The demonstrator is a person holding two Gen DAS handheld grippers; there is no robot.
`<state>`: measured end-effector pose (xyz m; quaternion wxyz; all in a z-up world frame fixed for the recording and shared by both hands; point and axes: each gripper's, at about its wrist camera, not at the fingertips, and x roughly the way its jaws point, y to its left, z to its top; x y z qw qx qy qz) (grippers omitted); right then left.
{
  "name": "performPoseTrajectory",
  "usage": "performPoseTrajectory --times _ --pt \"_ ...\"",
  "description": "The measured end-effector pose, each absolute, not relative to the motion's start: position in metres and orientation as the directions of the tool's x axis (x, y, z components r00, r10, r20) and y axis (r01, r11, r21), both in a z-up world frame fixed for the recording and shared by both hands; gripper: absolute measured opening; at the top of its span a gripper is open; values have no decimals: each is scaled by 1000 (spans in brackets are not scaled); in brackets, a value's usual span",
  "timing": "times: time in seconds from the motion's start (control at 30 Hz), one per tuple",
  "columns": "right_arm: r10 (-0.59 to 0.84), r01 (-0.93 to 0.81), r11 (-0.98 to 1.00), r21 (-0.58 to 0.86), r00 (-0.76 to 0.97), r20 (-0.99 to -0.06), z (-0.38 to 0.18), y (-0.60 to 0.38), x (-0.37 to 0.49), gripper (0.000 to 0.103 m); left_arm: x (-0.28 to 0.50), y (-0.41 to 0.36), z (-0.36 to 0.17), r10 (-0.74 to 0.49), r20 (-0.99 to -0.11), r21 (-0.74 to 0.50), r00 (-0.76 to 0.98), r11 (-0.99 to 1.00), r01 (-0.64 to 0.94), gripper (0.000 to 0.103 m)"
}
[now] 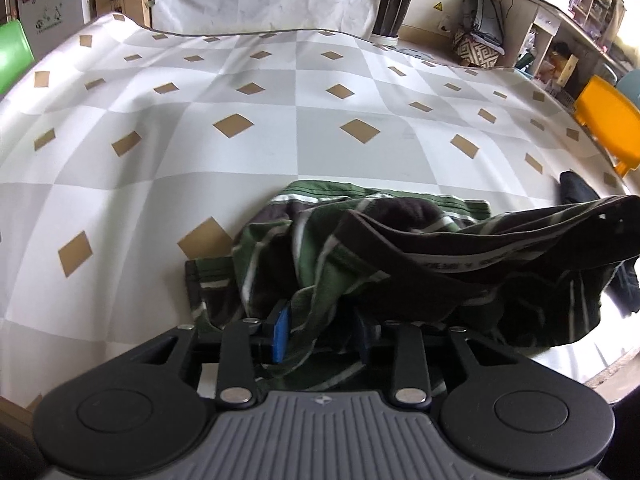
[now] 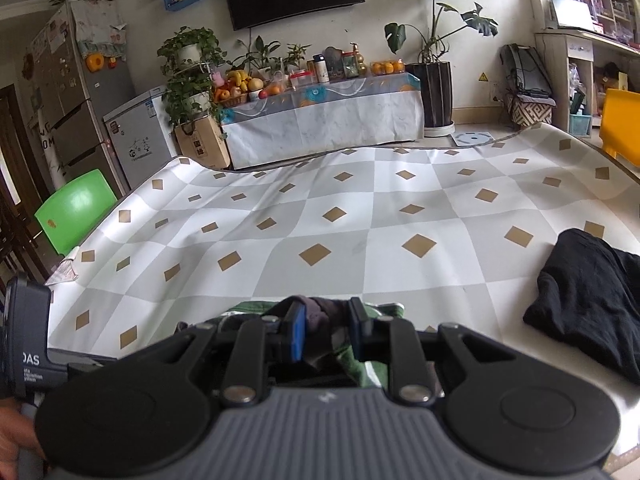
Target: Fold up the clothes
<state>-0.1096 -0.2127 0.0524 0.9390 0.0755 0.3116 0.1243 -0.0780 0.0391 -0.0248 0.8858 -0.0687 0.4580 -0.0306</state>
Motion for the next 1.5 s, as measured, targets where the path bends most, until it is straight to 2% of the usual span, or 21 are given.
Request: performPoseTrajectory --times 0.23,0.5,0.57,0.63,0.73,0.9,1.1,1.5 --pt "279 -173 957 234 776 -566 51 -217 -111 20 -72 38 -27 -111 -800 -132 589 991 8 39" --pt "278 -159 955 252 776 -567 49 -222 -110 20 -65 27 -35 -140 -805 -122 576 990 70 39" --pt "278 -155 954 257 775 -567 49 -222 -110 20 -65 27 -36 -161 -807 -143 568 987 77 33" --pt "279 -153 953 261 774 -568 48 -222 -109 20 -64 28 -40 -170 -818 -161 549 985 65 11" --pt "275 -149 955 257 772 -573 47 -221 -108 21 -66 29 -41 -146 -821 -149 551 988 39 5" --pt "249 -124 961 247 773 -584 43 -222 -107 21 -73 24 -31 -104 -795 -95 597 994 46 2" --pt "242 -111 961 252 776 -582 42 -224 -106 21 -75 32 -13 -55 -762 -88 646 996 -19 1" --pt "285 -156 946 286 819 -497 76 -224 -105 19 -74 28 48 -7 -635 -62 772 997 -42 1"
